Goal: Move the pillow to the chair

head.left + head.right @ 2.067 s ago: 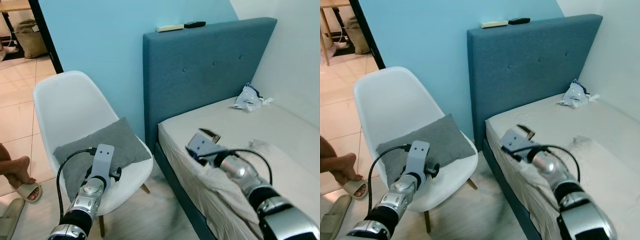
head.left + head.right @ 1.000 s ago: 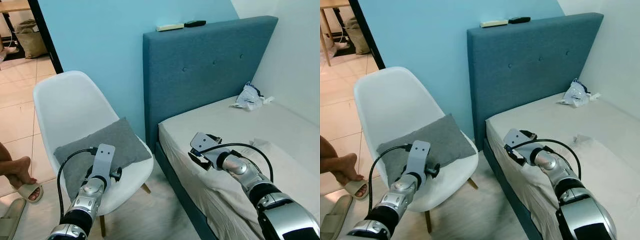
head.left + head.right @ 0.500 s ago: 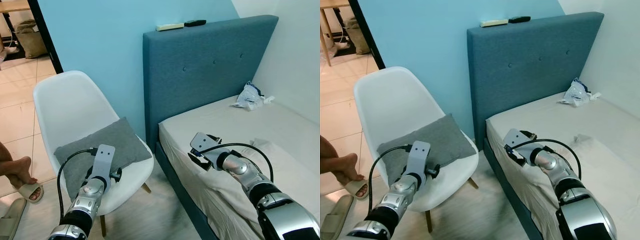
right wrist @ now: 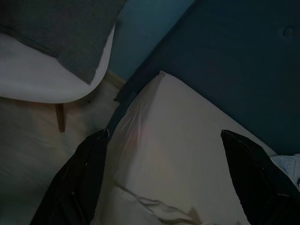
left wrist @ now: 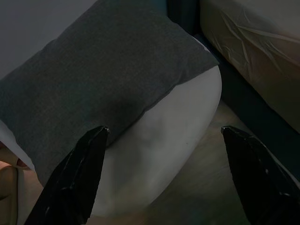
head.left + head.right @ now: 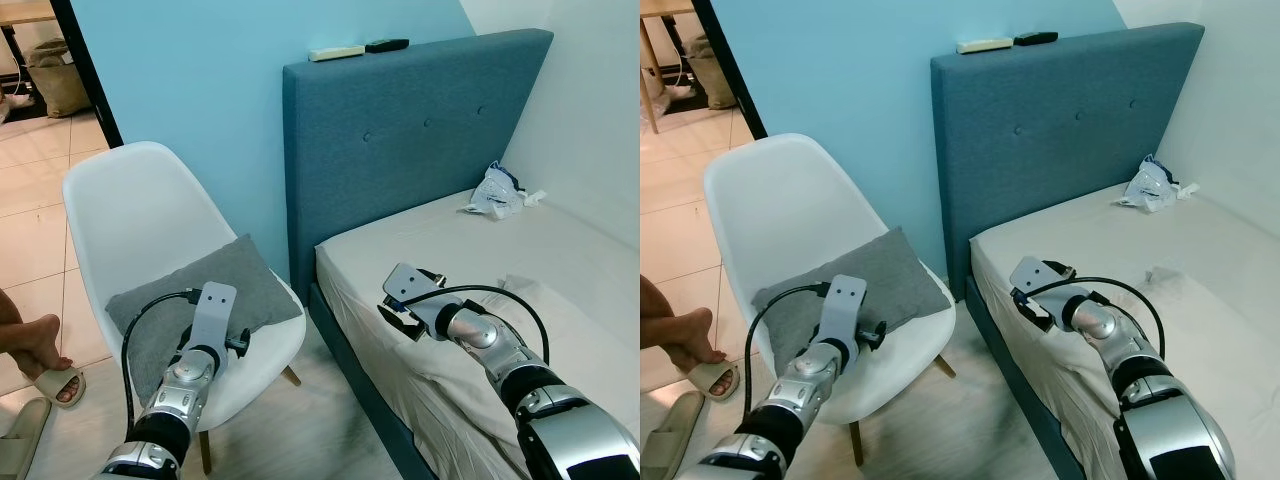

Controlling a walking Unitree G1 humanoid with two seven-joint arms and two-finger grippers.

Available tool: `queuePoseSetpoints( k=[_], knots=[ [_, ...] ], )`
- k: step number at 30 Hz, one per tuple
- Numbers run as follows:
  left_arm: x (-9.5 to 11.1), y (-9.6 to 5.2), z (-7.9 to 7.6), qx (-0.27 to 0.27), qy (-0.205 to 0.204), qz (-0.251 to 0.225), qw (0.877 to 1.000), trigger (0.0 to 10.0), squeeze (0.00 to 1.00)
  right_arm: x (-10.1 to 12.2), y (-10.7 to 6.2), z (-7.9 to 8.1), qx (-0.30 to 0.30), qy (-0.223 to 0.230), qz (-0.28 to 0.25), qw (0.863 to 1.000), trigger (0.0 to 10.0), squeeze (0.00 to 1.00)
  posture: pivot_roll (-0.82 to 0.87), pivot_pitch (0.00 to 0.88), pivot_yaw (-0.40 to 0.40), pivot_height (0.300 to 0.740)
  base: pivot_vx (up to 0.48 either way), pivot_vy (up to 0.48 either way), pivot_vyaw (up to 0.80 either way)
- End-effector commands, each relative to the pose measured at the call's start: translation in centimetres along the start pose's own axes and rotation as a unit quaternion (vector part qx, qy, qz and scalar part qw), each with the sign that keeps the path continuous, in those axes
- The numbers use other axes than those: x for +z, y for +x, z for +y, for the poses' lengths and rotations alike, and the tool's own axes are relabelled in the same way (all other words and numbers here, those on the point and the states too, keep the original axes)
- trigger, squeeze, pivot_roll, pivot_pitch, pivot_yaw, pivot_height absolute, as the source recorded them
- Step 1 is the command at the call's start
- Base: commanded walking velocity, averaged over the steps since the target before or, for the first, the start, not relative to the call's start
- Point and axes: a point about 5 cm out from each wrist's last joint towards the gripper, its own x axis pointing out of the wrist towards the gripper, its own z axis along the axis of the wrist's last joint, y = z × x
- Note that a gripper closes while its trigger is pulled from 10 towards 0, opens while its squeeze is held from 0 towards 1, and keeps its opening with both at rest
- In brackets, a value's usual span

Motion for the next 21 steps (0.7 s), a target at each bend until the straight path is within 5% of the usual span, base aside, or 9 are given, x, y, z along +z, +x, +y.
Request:
queuePoseSetpoints(
  k=[1, 21],
  knots=[
    [-0.56, -0.11, -0.13, -0.003, 0.004, 0.008, 1.000, 10.0, 0.00, -0.32, -0.10, -0.05, -0.001, 0.010, 0.009, 1.000, 10.0, 0.00, -0.09, 0.056, 0.011, 0.740, 0.000, 0.000, 0.00],
    [-0.49, -0.03, -0.63, -0.009, 0.003, 0.007, 1.000, 10.0, 0.00, -0.65, -0.34, -0.08, 0.001, 0.011, 0.012, 1.000, 10.0, 0.00, -0.10, 0.060, 0.006, 0.740, 0.000, 0.000, 0.00]
  ],
)
